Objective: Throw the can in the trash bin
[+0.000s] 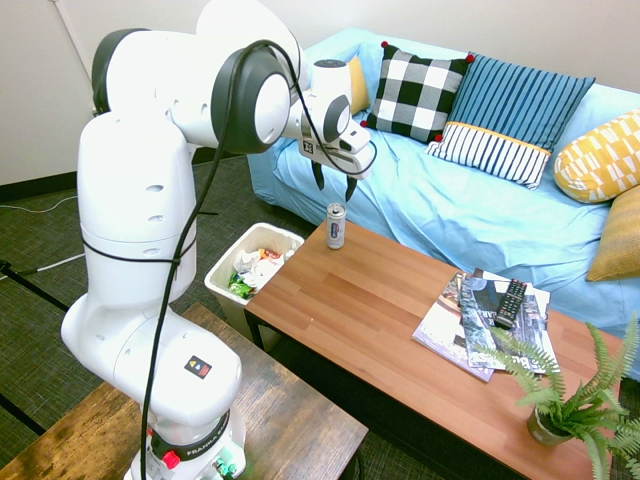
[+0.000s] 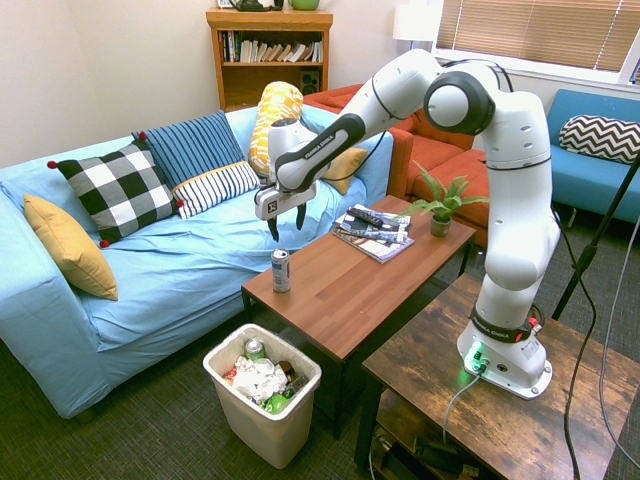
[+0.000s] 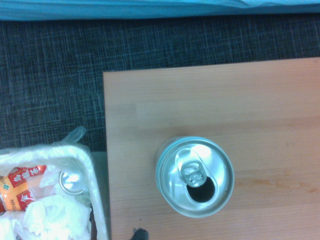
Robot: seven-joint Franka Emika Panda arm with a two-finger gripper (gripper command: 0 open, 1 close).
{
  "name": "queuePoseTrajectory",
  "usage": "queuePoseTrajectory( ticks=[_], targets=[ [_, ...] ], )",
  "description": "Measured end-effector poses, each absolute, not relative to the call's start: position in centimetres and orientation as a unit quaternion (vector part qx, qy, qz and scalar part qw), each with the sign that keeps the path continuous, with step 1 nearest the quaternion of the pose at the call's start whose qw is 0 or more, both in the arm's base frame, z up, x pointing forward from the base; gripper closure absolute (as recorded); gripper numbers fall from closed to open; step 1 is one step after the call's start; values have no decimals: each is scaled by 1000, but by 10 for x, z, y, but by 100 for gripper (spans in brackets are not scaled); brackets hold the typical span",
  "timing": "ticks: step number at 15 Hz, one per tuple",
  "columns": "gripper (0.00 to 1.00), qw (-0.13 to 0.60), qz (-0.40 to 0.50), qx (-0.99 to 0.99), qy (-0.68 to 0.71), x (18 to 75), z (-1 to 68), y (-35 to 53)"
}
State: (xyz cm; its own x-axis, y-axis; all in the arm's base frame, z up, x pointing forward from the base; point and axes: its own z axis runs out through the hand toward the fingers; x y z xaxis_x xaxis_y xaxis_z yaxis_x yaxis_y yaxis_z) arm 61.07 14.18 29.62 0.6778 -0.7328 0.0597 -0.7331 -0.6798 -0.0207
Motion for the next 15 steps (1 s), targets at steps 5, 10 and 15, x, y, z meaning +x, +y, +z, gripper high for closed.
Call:
queuePoseTrajectory(
  ticks=[5, 10, 15],
  targets=[
    [0, 14, 6, 912, -409, 627, 251, 155],
    [0, 27, -4, 904, -426, 636, 225, 157],
    [0, 30, -17, 899, -437, 647, 199, 160]
  ],
)
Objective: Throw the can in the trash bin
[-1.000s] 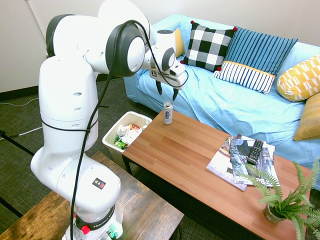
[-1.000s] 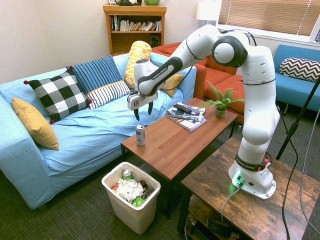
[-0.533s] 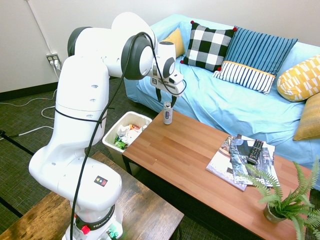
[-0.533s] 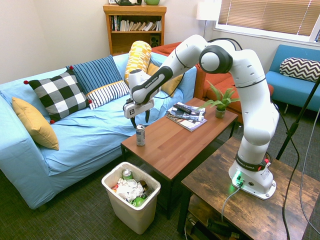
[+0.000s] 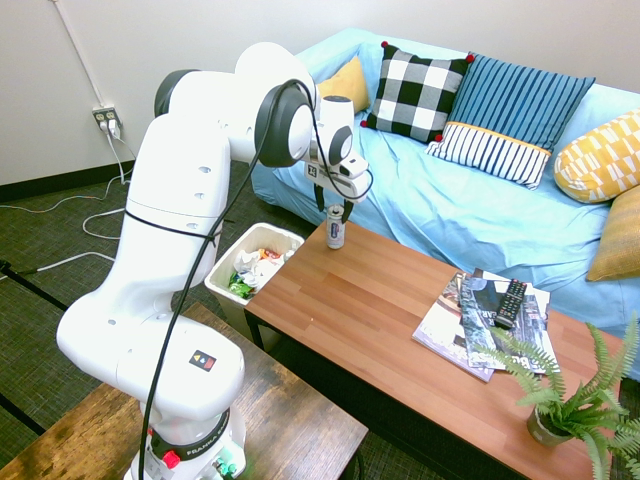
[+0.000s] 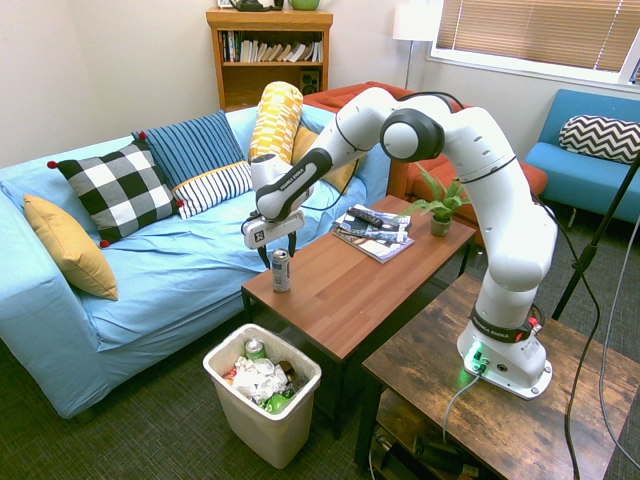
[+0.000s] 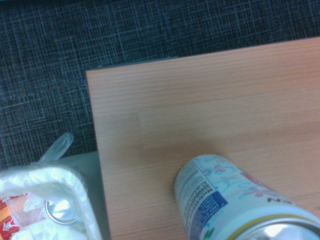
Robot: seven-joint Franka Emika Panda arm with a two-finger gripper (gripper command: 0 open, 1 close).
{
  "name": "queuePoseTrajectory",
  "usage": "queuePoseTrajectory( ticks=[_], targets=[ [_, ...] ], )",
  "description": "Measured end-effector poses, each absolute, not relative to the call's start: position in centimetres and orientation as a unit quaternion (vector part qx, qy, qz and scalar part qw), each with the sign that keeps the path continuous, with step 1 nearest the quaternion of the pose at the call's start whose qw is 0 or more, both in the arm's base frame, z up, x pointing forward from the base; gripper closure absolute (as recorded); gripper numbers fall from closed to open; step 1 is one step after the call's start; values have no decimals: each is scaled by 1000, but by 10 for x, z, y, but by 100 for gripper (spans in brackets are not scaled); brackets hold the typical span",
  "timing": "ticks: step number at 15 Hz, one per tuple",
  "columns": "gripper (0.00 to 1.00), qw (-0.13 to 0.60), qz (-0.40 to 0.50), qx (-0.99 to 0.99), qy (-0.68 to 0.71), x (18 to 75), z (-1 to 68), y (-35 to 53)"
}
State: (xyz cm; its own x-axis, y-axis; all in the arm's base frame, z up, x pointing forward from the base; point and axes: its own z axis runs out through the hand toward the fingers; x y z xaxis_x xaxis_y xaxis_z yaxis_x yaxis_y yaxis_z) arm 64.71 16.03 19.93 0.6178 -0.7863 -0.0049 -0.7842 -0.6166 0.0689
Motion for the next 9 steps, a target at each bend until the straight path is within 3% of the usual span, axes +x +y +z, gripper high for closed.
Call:
queuePoseTrajectory(
  ticks=[2, 3, 9],
  targets=[
    [0, 37, -24, 896, -443, 650, 191, 159],
    [100, 38, -26, 895, -445, 651, 187, 160],
    [100, 42, -39, 893, -447, 656, 177, 166]
  ],
)
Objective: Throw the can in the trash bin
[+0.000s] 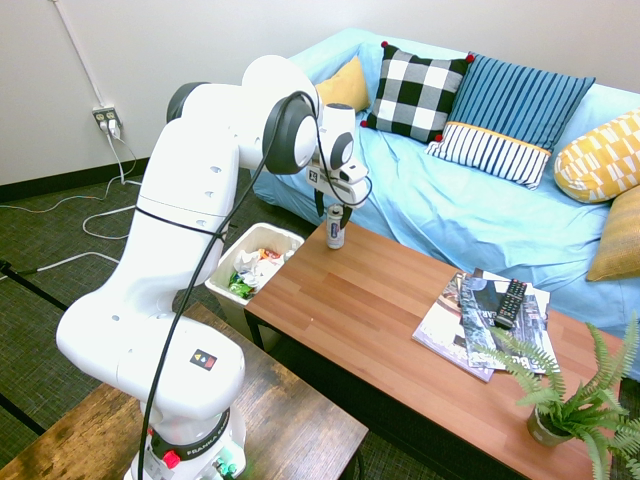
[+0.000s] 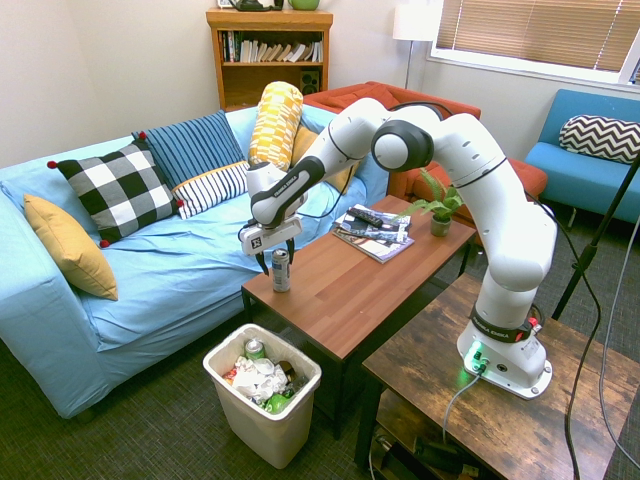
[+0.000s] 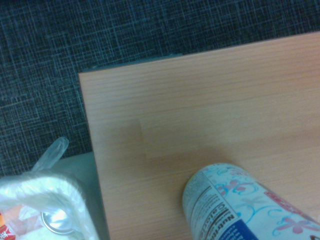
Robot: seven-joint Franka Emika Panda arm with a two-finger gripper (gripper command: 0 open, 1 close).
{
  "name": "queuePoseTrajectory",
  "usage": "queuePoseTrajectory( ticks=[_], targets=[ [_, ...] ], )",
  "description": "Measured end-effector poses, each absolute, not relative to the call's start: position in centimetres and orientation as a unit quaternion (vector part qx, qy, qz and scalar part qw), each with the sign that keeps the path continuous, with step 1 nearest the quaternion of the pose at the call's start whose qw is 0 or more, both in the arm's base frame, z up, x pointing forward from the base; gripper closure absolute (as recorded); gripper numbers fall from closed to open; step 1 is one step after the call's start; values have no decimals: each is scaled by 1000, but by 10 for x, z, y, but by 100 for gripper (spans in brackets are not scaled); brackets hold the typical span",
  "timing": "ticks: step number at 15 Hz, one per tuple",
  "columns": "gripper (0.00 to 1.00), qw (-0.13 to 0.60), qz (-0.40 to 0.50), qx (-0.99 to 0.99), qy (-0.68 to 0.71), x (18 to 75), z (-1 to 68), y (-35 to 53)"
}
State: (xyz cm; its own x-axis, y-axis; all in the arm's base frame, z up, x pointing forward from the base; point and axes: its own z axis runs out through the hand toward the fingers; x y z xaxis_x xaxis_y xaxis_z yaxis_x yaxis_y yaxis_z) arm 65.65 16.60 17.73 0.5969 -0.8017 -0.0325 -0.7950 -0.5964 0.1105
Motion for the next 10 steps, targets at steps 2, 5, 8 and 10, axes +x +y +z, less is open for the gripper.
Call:
queuePoseTrajectory(
  ticks=[2, 5, 8, 10],
  targets=[
    [100, 46, -44, 892, -448, 658, 176, 166],
    [100, 47, -47, 890, -450, 659, 172, 164],
    [100, 45, -46, 889, -453, 661, 174, 163],
    [100, 41, -41, 891, -450, 662, 182, 167]
  ],
)
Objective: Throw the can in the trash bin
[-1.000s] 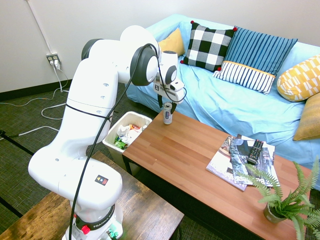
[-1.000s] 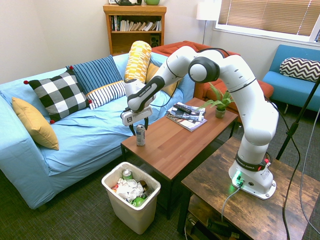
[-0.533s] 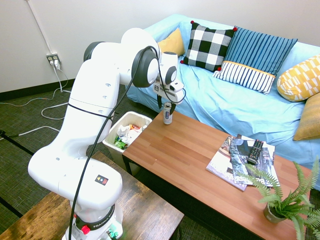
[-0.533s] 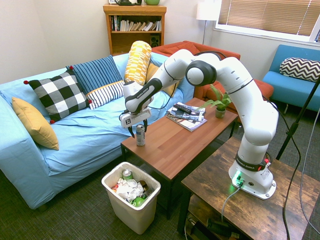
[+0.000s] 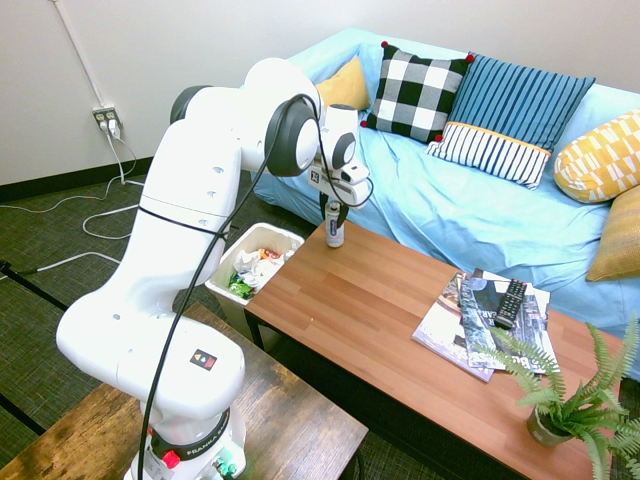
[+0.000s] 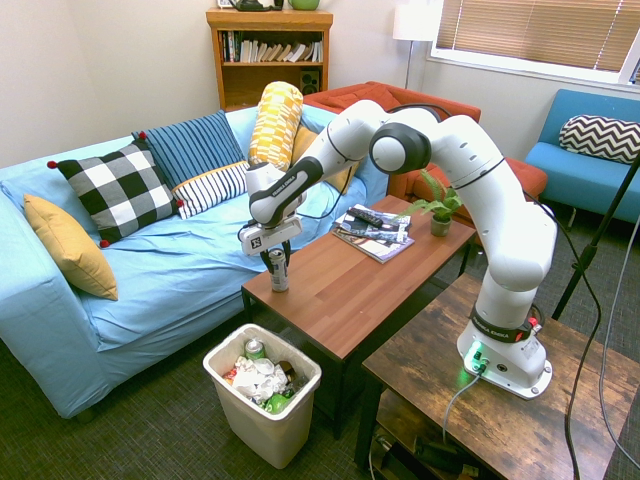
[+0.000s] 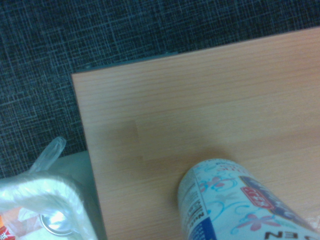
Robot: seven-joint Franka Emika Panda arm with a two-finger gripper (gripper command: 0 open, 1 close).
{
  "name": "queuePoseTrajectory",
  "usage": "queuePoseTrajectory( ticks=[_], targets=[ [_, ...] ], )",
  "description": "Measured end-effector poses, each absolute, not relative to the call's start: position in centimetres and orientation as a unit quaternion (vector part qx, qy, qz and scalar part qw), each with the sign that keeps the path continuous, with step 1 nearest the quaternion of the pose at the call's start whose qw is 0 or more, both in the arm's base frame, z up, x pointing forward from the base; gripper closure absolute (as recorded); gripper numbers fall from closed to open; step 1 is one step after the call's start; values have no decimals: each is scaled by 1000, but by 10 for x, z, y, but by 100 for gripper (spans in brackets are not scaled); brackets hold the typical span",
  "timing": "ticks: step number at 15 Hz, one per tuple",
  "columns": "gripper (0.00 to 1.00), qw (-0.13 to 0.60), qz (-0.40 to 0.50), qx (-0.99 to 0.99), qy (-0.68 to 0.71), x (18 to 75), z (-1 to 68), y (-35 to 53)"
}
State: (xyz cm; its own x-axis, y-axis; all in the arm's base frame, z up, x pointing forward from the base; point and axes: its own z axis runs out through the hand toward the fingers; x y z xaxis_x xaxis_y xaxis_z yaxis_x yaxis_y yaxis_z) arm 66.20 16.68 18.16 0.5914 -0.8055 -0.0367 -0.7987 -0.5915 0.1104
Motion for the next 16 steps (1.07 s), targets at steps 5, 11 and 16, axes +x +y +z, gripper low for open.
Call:
queuePoseTrajectory(
  ticks=[5, 11, 16],
  targets=[
    [100, 58, 0, 920, -388, 638, 241, 264],
    [100, 114, 21, 947, -299, 554, 199, 403],
    [0, 146, 17, 952, -268, 520, 175, 433]
  ],
)
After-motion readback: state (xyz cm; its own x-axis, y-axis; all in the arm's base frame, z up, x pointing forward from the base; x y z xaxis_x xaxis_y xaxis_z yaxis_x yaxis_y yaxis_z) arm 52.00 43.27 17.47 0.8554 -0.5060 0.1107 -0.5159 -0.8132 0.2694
